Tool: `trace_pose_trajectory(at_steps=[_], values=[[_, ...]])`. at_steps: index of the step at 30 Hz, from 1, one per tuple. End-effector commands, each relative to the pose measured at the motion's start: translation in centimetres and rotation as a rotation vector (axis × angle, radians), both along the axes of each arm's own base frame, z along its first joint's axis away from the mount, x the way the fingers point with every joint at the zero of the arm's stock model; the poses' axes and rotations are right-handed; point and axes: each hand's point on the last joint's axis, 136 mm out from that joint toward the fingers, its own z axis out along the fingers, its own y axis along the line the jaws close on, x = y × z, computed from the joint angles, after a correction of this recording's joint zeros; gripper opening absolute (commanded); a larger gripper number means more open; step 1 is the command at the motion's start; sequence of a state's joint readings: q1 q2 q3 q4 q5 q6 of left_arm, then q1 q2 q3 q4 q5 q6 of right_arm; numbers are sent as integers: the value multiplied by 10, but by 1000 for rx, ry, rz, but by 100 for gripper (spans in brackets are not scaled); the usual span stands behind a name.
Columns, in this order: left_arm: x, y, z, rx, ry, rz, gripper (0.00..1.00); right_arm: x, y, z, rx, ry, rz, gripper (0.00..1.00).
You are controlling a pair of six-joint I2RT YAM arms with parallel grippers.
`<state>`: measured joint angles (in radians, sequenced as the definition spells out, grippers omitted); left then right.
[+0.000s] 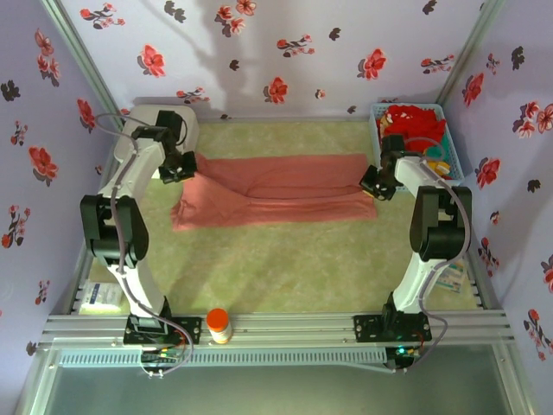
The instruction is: Fold and stack the t-shirts
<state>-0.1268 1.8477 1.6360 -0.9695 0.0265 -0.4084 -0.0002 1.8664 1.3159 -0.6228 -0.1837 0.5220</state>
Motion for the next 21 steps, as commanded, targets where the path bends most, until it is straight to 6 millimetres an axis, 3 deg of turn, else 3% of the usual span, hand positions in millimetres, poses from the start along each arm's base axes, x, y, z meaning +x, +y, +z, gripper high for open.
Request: trace_pose_trajectory(at_steps=[1, 4, 10, 17, 19, 21], values=[[8, 9, 2, 34, 2, -7, 0, 5, -8, -1, -34, 3, 4, 12], [13, 8, 0, 36, 2, -12, 0, 7, -6, 2, -25, -11, 5, 30], [24, 10, -10, 38, 12, -4, 0, 8, 2, 14, 9, -54, 16, 55], [42, 11, -27, 39, 32, 8, 0, 1, 1, 26, -5, -90, 14, 73], [48, 13, -33, 37, 39, 15, 0, -1, 1, 32, -6, -104, 16, 75], [54, 15, -39, 40, 45, 19, 6, -5, 3, 36, -2, -115, 20, 75]])
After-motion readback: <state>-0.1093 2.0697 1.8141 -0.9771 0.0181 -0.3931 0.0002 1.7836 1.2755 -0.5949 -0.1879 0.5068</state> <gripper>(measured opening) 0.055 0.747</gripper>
